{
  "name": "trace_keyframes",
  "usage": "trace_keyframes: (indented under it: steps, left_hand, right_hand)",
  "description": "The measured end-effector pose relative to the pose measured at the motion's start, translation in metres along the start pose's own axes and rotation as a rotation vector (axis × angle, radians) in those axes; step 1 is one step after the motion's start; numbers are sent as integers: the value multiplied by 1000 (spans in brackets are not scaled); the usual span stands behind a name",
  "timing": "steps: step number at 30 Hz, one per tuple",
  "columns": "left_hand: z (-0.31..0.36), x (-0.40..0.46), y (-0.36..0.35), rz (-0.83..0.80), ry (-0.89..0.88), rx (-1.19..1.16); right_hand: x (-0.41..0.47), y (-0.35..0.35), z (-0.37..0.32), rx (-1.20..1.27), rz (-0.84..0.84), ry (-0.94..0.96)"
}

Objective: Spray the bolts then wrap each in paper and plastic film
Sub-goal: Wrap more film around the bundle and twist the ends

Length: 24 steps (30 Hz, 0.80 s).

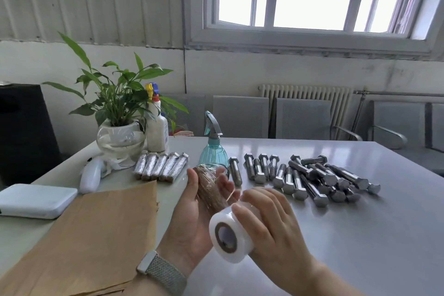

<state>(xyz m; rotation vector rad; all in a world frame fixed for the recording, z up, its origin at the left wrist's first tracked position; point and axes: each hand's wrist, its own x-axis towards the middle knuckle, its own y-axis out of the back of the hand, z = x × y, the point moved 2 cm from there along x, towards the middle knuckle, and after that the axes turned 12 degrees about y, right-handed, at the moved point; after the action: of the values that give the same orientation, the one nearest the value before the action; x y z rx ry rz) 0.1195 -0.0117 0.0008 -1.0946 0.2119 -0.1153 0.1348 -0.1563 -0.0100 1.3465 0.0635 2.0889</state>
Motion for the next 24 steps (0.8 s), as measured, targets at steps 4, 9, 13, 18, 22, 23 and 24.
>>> trace_keyframes:
  steps: [4,9,13,18,22,23,24]
  left_hand:
    - [1,4,3,14,-48,3]
    - [1,5,5,82,-81,-29]
    - [1,6,6,161,-110,-49]
    - [3,9,7,176,-179,-17]
    - [0,13,8,195,-228,114]
    - [0,13,9,195,-250,133]
    - [0,12,9,193,-276,146]
  right_hand:
    - [2,1,0,-7,15,-24]
    - [4,1,1,4,36,-81]
    - [1,3,2,61,59,-213]
    - [3,-1,3,286,182,-681]
    - [1,-4,13,529,305,-1144]
    - [-1,-4,15,590,304,-1219]
    - [-3,-4,16,653,301,-1287]
